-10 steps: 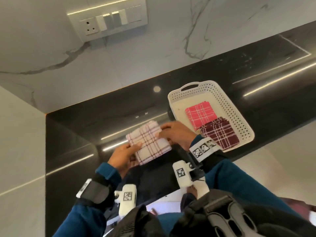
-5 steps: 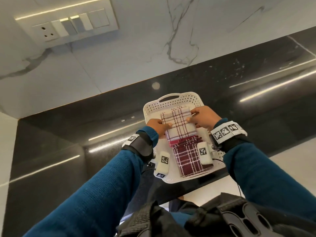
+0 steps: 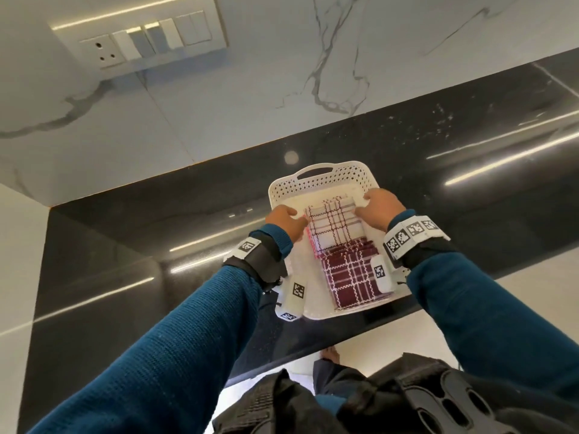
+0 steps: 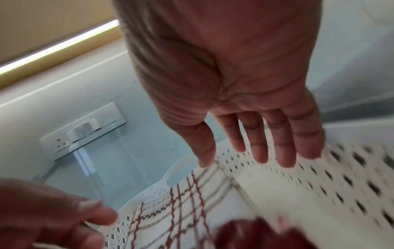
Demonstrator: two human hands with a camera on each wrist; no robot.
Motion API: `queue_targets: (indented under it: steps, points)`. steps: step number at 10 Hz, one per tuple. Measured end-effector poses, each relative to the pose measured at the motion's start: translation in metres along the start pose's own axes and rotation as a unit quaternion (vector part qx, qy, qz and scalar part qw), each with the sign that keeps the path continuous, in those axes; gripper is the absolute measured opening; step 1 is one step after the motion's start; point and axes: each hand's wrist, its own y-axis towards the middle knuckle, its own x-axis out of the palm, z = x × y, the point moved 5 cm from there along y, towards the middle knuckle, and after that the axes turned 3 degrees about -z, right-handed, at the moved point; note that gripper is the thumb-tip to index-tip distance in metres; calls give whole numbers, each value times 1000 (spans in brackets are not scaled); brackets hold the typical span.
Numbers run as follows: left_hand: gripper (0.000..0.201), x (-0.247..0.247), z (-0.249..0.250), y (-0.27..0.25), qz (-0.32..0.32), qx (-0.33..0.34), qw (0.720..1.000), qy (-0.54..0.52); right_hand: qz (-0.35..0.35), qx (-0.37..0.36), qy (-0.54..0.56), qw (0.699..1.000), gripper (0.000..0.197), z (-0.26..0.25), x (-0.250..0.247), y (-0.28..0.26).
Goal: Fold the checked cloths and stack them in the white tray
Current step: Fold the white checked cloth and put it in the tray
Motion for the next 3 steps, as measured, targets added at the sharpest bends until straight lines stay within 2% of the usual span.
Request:
queue_targets:
  steps: [1,2,3]
  points:
    - [38,-40,4,-24,24,46,998,19,59,-30,-14,998,49,-24,-12,-24]
    - [34,-114,-10,-62,65,97,985,127,125,-114,-30,985,43,-84,-6,-64]
    - [34,-157,-28,-89,97,105,972,186,130,-144,-35,980,42,-125,13,-88]
